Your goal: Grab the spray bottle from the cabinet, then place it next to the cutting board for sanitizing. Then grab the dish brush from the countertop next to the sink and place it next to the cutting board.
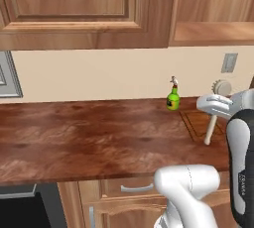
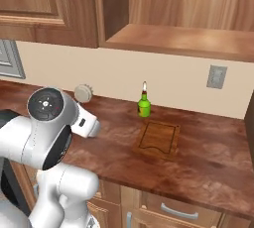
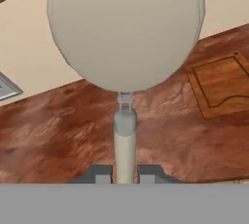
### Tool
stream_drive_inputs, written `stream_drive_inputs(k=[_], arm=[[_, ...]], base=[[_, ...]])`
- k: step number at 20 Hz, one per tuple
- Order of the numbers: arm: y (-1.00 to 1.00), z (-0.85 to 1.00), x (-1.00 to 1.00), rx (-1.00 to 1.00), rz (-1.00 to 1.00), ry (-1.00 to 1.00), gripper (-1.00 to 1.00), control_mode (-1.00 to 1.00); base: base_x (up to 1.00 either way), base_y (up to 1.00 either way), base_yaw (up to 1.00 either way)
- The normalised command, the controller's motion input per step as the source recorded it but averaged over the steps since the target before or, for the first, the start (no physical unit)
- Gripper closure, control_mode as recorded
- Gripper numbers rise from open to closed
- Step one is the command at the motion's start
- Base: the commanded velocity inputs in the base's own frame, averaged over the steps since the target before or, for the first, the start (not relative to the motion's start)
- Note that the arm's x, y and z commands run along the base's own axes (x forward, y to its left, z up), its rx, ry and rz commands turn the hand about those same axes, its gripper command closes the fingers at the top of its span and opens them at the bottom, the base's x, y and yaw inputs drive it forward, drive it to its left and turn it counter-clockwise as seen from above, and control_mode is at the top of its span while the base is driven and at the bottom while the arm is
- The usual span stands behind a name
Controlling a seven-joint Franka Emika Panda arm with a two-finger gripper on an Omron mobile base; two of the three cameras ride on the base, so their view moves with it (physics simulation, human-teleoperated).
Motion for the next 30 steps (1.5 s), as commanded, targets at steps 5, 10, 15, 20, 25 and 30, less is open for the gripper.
stream_drive_inputs(k=[5,10,15,20,25,30], arm=[[-0.06,-0.63,0.69,-0.05,0.0,0.14,1.0,-1.0],[-0.02,-0.7,0.79,-0.07,0.0,0.2,1.0,-1.0],[-0.22,-0.65,0.67,-0.06,0.0,0.22,1.0,-1.0],[-0.4,-0.66,0.55,-0.01,0.01,0.2,1.0,-1.0],[-0.25,-0.62,0.58,0.0,0.04,0.22,1.0,-1.0],[-0.24,-0.36,0.47,0.0,0.03,0.08,1.0,-1.0]], base=[[0.0,0.0,0.0],[0.0,0.0,0.0],[0.0,0.0,0.0],[0.0,0.0,0.0],[0.0,0.0,0.0],[0.0,0.0,0.0]])
